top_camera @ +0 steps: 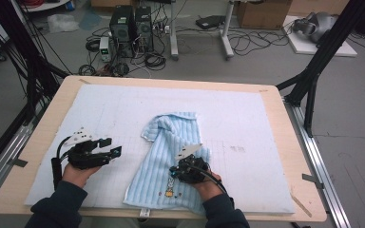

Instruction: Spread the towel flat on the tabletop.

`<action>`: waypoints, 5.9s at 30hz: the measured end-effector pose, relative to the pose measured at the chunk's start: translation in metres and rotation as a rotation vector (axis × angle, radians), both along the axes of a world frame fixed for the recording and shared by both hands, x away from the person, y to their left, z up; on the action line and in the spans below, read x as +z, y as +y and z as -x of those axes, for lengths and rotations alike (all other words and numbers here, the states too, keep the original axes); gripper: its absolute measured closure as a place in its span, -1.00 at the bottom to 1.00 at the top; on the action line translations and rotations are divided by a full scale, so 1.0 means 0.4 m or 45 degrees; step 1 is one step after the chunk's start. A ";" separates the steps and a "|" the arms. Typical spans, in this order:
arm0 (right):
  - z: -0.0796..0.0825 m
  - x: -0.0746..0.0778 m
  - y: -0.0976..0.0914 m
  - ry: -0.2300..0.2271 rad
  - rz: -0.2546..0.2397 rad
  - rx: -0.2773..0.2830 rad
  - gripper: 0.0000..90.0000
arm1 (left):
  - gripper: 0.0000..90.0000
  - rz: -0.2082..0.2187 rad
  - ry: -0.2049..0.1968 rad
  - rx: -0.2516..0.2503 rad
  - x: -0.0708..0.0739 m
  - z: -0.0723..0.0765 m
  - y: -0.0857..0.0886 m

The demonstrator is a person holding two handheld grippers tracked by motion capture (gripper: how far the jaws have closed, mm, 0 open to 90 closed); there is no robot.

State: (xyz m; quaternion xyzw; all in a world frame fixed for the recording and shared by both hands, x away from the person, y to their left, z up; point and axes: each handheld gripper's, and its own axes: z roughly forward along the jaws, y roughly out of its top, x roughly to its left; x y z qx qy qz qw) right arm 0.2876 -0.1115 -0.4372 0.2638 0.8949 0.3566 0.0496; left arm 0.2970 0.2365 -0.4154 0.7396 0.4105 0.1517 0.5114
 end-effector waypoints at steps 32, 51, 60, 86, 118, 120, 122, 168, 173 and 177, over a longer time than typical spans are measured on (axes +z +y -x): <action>0.020 -0.007 -0.073 -0.025 -0.024 -0.113 0.89 | -0.13 -0.064 0.072 0.005 -0.035 -0.198 -0.151; 0.063 0.005 -0.105 0.067 -0.157 0.059 0.44 | 0.85 -0.261 0.087 0.078 -0.079 -0.259 -0.190; -0.068 0.039 -0.157 -0.220 -0.157 -0.160 0.22 | 0.85 -0.196 0.099 0.127 -0.044 -0.331 -0.170; -0.402 0.008 -0.167 -0.290 0.151 -0.563 0.91 | 0.31 -0.188 0.117 0.206 -0.059 -0.376 -0.230; -0.226 0.011 -0.263 -0.145 -0.105 -0.659 0.23 | 0.96 -0.300 0.169 0.132 -0.071 -0.283 -0.268; -0.225 0.005 -0.246 -0.149 -0.097 -0.632 0.23 | 0.96 -0.282 0.171 0.200 -0.068 -0.295 -0.229; -0.223 -0.002 -0.225 -0.147 -0.081 -0.596 0.24 | 0.96 -0.268 0.183 0.251 -0.068 -0.306 -0.186; -0.429 -0.009 -0.123 -0.208 0.081 -0.751 0.97 | 0.93 -0.245 0.229 0.319 -0.070 -0.417 -0.177; -0.431 -0.011 -0.151 -0.219 -0.006 -0.825 0.77 | 0.35 -0.250 0.188 0.357 -0.064 -0.409 -0.166; -0.424 -0.005 -0.167 -0.188 -0.057 -0.796 0.63 | 0.33 -0.221 0.185 0.349 -0.056 -0.397 -0.153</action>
